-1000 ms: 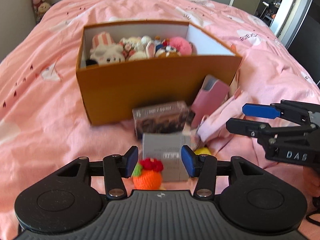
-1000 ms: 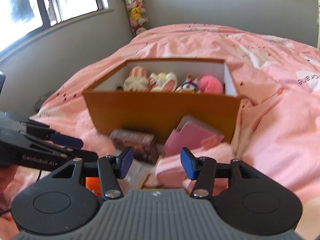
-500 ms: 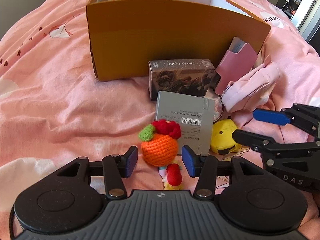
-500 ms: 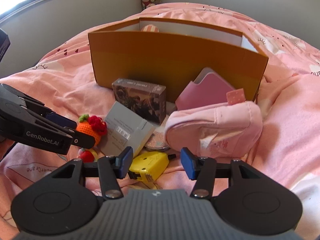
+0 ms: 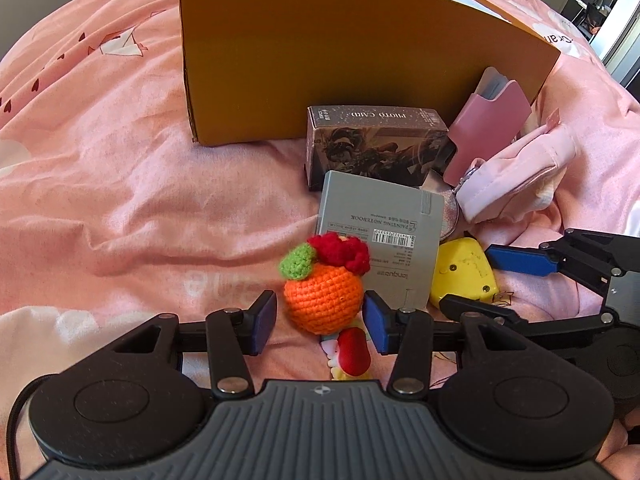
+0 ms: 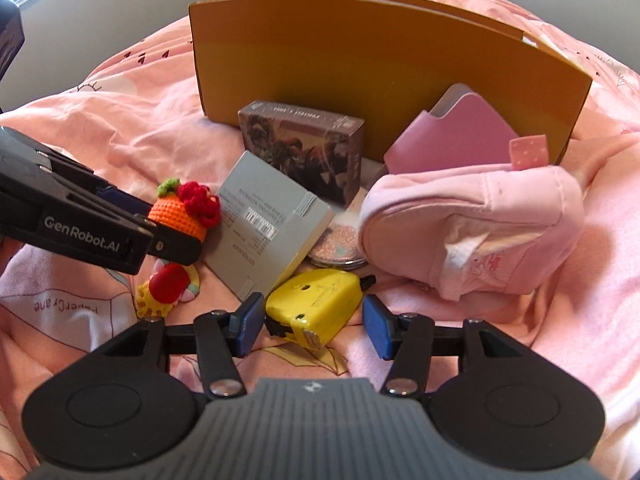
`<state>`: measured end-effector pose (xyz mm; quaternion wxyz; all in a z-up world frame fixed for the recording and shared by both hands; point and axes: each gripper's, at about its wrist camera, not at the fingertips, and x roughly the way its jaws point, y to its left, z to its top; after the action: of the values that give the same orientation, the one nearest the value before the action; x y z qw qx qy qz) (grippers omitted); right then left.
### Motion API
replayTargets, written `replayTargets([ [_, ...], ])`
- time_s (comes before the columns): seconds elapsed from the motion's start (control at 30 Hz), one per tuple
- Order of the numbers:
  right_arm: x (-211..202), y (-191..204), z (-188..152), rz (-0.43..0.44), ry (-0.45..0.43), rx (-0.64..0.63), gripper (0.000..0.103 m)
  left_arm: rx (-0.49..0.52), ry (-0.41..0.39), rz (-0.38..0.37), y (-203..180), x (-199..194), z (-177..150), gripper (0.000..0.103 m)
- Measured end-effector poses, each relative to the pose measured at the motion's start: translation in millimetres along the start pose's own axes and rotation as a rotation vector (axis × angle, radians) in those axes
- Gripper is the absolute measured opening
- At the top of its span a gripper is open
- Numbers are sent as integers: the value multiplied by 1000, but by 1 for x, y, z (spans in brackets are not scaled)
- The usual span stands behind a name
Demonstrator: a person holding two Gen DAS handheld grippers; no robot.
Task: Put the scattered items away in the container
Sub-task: 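Reach left tool to the orange crochet fruit while right tool reaches the yellow tape measure, then close left tool on the crochet fruit while right tool grasps the tape measure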
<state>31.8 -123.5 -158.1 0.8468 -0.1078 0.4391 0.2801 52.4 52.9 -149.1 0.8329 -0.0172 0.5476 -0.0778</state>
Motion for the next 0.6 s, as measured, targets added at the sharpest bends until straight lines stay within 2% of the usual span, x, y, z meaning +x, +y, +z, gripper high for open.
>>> replayTargets([
  [0.07, 3, 1, 0, -2, 8, -8, 58, 1, 7, -4, 0, 2, 0, 48],
  [0.23, 8, 2, 0, -13, 28, -27, 60, -12, 2, -9, 2, 1, -2, 47],
  [0.3, 9, 2, 0, -22, 33, -32, 56, -16, -2, -10, 3, 1, -2, 47],
  [0.6, 11, 5, -2, -37, 44, -56, 55, -18, -40, -12, 4, -6, -4, 47],
])
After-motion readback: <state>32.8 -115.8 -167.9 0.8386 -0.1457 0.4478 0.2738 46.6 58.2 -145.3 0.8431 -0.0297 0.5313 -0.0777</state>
